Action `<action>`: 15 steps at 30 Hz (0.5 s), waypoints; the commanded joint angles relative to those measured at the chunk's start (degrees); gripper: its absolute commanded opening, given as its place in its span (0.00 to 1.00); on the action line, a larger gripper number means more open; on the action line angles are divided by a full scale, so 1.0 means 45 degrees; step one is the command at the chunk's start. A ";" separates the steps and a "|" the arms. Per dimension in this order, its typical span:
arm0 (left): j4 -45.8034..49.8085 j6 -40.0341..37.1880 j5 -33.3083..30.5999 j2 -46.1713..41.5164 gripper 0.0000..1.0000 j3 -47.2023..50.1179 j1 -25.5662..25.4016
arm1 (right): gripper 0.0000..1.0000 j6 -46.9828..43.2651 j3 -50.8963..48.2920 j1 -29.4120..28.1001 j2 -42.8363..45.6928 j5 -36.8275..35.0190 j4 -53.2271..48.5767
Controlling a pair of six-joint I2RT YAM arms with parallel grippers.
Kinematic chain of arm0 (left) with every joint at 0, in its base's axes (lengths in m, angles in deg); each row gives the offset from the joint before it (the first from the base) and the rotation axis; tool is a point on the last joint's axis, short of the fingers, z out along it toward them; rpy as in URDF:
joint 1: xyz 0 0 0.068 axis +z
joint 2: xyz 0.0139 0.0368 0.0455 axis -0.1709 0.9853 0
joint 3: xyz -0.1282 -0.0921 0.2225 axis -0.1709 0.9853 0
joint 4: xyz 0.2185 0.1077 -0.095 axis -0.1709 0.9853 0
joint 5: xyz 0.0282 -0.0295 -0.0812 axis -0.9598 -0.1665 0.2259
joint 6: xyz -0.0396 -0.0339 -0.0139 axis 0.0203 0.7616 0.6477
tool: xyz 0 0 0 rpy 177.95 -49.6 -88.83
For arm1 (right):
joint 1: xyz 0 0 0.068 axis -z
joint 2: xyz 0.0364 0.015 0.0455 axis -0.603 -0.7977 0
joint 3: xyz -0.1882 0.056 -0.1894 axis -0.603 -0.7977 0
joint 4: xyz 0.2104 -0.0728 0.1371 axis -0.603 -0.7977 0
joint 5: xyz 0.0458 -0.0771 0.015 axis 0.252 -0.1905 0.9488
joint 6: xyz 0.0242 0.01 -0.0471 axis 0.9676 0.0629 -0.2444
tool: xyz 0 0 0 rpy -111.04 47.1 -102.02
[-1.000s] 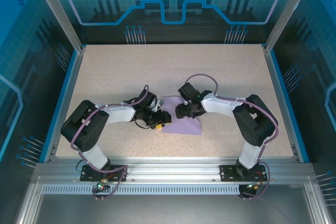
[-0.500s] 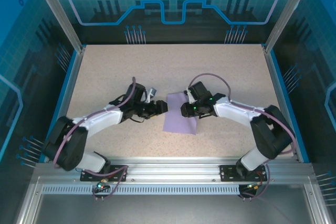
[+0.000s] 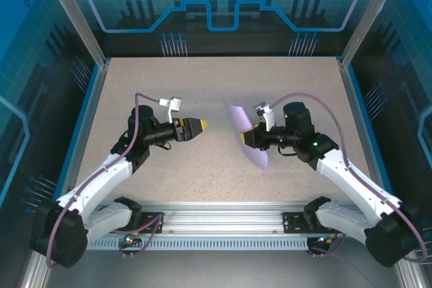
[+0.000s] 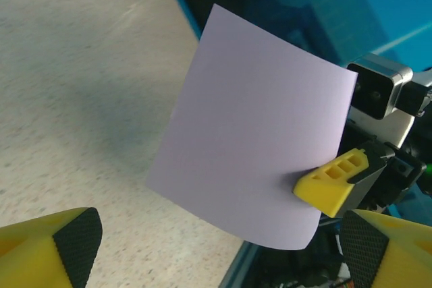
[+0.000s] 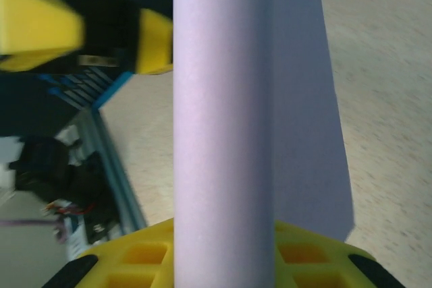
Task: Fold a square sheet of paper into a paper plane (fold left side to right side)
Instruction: Pick up the square sheet of paper from the center of the table, then place a square sheet of paper at the center of the table.
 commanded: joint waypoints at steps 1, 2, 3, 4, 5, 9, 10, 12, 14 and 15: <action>-0.1285 -0.0579 0.1682 -0.0183 0.95 -0.0269 0.0032 | 0.26 -0.0662 0.0952 0.0127 0.0565 0.2296 -0.0677; -0.1363 -0.0668 0.1866 -0.0200 0.96 -0.0353 -0.0017 | 0.26 -0.0662 0.1076 0.0113 0.0654 0.2622 -0.0740; -0.1373 -0.0775 0.2030 -0.0196 0.95 -0.0451 -0.0086 | 0.26 -0.0662 0.1378 0.0066 0.0724 0.2938 -0.0791; -0.1317 -0.0920 0.2134 -0.0211 0.95 -0.0556 -0.0174 | 0.26 -0.0644 0.1647 0.0002 0.0777 0.3176 -0.0836; -0.1251 -0.1037 0.2212 -0.0221 0.96 -0.0667 -0.0252 | 0.26 -0.0628 0.1790 -0.0052 0.0806 0.3363 -0.0834; -0.1127 -0.1315 0.2473 -0.0109 0.96 -0.1076 -0.0583 | 0.26 -0.0638 0.2274 -0.0551 0.0876 0.3914 -0.0713; -0.1210 -0.1331 0.2550 -0.0062 0.96 -0.1134 -0.0683 | 0.26 -0.0642 0.2346 -0.0697 0.0867 0.3987 -0.0651; -0.1437 -0.1324 0.2751 -0.0008 0.95 -0.1260 -0.0886 | 0.27 -0.0657 0.2430 -0.0891 0.0848 0.3929 -0.0598; -0.1632 -0.1348 0.2939 0.0014 0.91 -0.1392 -0.1084 | 0.27 -0.0715 0.2490 -0.0933 0.0792 0.3605 -0.0754; -0.1627 -0.1380 0.2989 0.0014 0.87 -0.1472 -0.1187 | 0.27 -0.0810 0.2507 -0.0929 0.0789 0.3252 -0.0921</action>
